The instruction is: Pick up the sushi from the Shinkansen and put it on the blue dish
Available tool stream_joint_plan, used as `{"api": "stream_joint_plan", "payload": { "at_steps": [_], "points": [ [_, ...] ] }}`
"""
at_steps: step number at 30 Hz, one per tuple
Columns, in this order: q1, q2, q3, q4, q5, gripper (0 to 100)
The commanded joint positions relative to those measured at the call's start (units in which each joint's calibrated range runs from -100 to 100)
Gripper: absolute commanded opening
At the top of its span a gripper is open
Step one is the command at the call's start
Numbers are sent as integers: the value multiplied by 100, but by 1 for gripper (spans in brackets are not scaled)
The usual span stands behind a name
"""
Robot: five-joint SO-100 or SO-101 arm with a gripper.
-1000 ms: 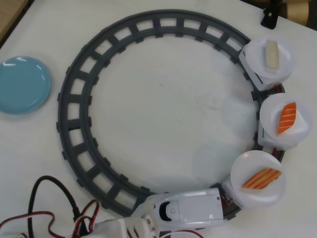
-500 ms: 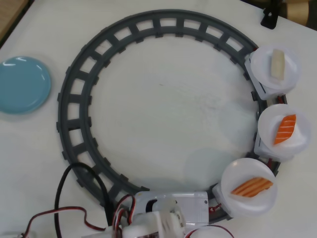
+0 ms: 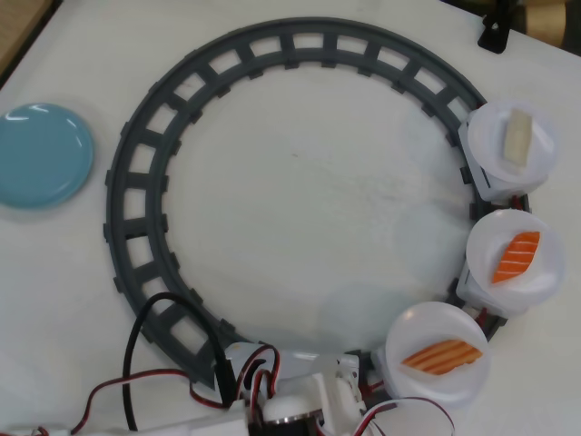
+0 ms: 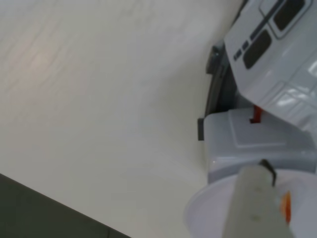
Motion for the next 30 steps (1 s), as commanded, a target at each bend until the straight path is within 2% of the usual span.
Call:
{"api": "stream_joint_plan", "payload": {
  "at_steps": [1,6,18,30],
  "points": [
    [-116,52,-435,-35,-31,29],
    [-204,384,-805,-35,-62,29],
    [-353,1421,-2139,33,-591,29],
    [-265,1504,-2130,339,-617,29]
  ]
}}
